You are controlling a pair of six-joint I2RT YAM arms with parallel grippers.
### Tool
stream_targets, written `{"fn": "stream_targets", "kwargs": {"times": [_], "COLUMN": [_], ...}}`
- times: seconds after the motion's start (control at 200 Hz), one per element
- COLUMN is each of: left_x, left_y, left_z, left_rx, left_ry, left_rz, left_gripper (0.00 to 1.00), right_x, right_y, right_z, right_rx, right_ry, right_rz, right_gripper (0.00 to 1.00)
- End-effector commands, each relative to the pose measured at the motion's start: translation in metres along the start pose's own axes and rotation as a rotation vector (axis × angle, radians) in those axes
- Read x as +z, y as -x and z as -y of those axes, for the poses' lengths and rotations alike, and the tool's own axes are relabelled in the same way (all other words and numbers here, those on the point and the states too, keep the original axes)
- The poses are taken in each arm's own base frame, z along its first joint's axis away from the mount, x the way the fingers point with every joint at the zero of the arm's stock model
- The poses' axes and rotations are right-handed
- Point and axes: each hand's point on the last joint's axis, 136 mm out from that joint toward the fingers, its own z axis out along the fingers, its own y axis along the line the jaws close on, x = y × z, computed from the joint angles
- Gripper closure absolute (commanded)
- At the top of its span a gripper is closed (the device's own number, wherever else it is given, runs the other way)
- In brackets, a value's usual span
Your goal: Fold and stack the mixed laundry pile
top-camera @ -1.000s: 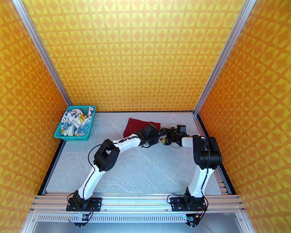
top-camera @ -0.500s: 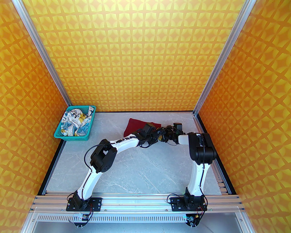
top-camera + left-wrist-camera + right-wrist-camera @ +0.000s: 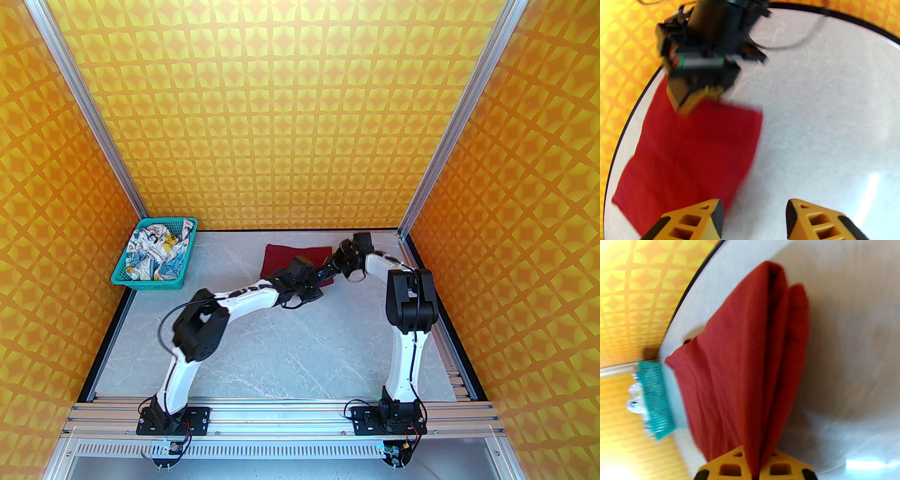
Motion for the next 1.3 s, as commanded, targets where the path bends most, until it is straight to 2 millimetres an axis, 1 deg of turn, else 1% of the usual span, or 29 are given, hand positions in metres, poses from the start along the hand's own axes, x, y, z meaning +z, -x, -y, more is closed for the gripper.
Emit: {"fn": "stream_targets", "kwargs": {"times": [0.0,0.03,0.055,0.075,0.08,0.15,0.265,0.3,0.34,0.4,0.465,0.475,0.48,0.545,0.645,0.755,0.865,1.085,1.155,1.18,1.185,1.19,1.225,1.26,1.3], "left_x": [-0.033,-0.041,-0.046,-0.051,-0.052,-0.066,-0.084,-0.087,-0.090,-0.094,-0.096,-0.098,-0.098,-0.101,-0.102,-0.100,-0.098,-0.099,-0.100,-0.101,-0.101,-0.101,-0.103,-0.105,-0.108], "left_y": [0.011,0.010,0.007,0.005,0.005,-0.004,-0.020,-0.026,-0.033,-0.043,-0.050,-0.055,-0.056,-0.066,-0.073,-0.078,-0.079,-0.077,-0.077,-0.077,-0.077,-0.077,-0.076,-0.075,-0.075], "left_z": [-0.010,-0.013,-0.016,-0.018,-0.019,-0.025,-0.032,-0.034,-0.036,-0.039,-0.036,-0.045,-0.047,-0.050,-0.052,-0.052,-0.053,-0.056,-0.058,-0.059,-0.060,-0.060,-0.061,-0.063,-0.065], "left_rx": [-0.146,-0.179,-0.206,-0.225,-0.232,-0.292,-0.364,-0.385,-0.408,-0.441,-0.467,-0.484,-0.488,-0.513,-0.536,-0.559,-0.582,-0.610,-0.620,-0.626,-0.628,-0.629,-0.638,-0.645,-0.655], "left_ry": [0.013,0.017,0.021,0.024,0.025,0.028,0.044,0.048,0.054,0.060,0.055,0.071,0.074,0.079,0.084,0.086,0.086,0.089,0.093,0.095,0.096,0.096,0.099,0.100,0.105], "left_rz": [0.052,0.055,0.053,0.056,0.056,0.057,0.047,0.040,0.032,0.018,0.000,-0.003,-0.006,-0.029,-0.046,-0.059,-0.059,-0.057,-0.058,-0.057,-0.058,-0.057,-0.055,-0.050,-0.045], "left_gripper": [0.54,0.54,0.55,0.55,0.55,0.56,0.56,0.56,0.57,0.58,0.59,0.59,0.59,0.60,0.60,0.60,0.60,0.59,0.59,0.59,0.59,0.59,0.59,0.59,0.59], "right_x": [-0.024,-0.034,-0.038,-0.045,-0.046,-0.064,-0.089,-0.094,-0.104,-0.112,-0.127,-0.129,-0.130,-0.146,-0.159,-0.166,-0.176,-0.191,-0.197,-0.199,-0.200,-0.200,-0.205,-0.211,-0.217], "right_y": [0.009,0.022,0.028,0.036,0.039,0.060,0.089,0.095,0.107,0.117,0.132,0.134,0.135,0.145,0.158,0.171,0.183,0.202,0.207,0.208,0.209,0.209,0.210,0.211,0.212], "right_z": [0.063,0.072,0.076,0.083,0.082,0.098,0.119,0.127,0.131,0.142,0.155,0.157,0.157,0.167,0.173,0.180,0.184,0.185,0.183,0.182,0.181,0.181,0.179,0.178,0.175], "right_rx": [-0.114,-0.121,-0.120,-0.120,-0.125,-0.130,-0.178,-0.196,-0.224,-0.253,-0.283,-0.286,-0.286,-0.285,-0.286,-0.299,-0.303,-0.336,-0.343,-0.344,-0.344,-0.344,-0.343,-0.337,-0.329], "right_ry": [-0.298,-0.339,-0.354,-0.376,-0.379,-0.442,-0.559,-0.597,-0.644,-0.710,-0.808,-0.821,-0.828,-0.899,-0.946,-1.012,-1.078,-1.161,-1.172,-1.180,-1.183,-1.183,-1.194,-1.207,-1.219], "right_rz": [-0.049,-0.027,-0.021,-0.007,-0.001,0.036,0.070,0.070,0.088,0.097,0.127,0.131,0.133,0.170,0.225,0.275,0.329,0.408,0.430,0.434,0.440,0.440,0.448,0.459,0.475], "right_gripper": [1.00,1.00,1.00,1.00,1.00,1.00,1.00,1.00,1.00,1.00,1.00,1.00,1.00,1.00,1.00,1.00,1.00,1.00,0.92,0.86,0.84,0.84,0.73,0.59,0.47]}}
